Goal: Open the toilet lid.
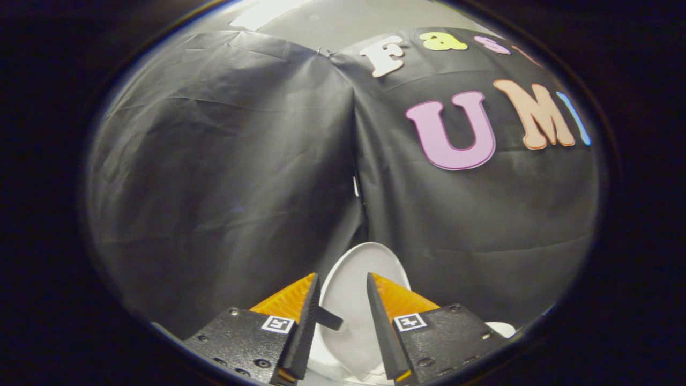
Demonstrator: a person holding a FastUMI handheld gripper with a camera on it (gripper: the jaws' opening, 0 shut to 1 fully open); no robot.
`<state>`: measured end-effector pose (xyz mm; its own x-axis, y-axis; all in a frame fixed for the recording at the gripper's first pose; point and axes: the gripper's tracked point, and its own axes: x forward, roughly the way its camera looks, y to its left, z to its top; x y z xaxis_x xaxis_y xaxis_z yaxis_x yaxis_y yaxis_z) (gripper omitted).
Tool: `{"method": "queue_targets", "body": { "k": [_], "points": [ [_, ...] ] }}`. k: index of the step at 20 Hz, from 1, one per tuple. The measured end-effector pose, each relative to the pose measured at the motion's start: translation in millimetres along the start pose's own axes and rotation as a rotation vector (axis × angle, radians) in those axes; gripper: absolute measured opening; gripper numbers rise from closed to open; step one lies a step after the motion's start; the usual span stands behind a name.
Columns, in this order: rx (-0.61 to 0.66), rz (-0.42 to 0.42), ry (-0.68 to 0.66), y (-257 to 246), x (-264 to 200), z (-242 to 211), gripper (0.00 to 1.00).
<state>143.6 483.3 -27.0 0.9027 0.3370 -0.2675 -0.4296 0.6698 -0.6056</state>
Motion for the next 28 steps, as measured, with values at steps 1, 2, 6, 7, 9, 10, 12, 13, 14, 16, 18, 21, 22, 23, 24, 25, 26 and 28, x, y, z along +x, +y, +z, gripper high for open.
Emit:
{"method": "queue_targets", "body": {
  "k": [1,2,6,7,9,10,12,13,14,16,18,21,22,23,24,25,26,28],
  "points": [
    [0.005,-0.022,0.0,-11,-7,3,0.54],
    [0.009,-0.04,-0.002,-27,-16,7,0.54],
    [0.031,-0.075,-0.074,-62,-54,21,0.54],
    [0.04,-0.093,-0.098,-74,-61,26,0.54],
    [0.049,-0.125,-0.143,-94,-78,32,0.53],
    [0.043,-0.135,-0.166,-101,-89,35,0.55],
    [0.012,-0.152,-0.206,-118,-113,37,0.58],
    [-0.006,-0.166,-0.221,-129,-123,36,0.59],
    [-0.015,-0.189,-0.237,-135,-137,34,0.59],
    [-0.026,-0.242,-0.249,-163,-162,33,0.6],
    [-0.036,-0.285,-0.248,-188,-183,27,0.6],
    [-0.072,-0.287,-0.258,-212,-214,18,0.6],
    [-0.072,-0.3,-0.258,-224,-226,13,0.6],
    [-0.064,-0.315,-0.256,-237,-235,8,0.6],
    [-0.049,-0.329,-0.251,-248,-246,2,0.6],
    [-0.031,-0.344,-0.244,-260,-253,-5,0.6],
    [-0.012,-0.358,-0.234,-271,-262,-13,0.6],
    [0.028,-0.383,-0.218,-293,-277,-28,0.6]
  ]
}}
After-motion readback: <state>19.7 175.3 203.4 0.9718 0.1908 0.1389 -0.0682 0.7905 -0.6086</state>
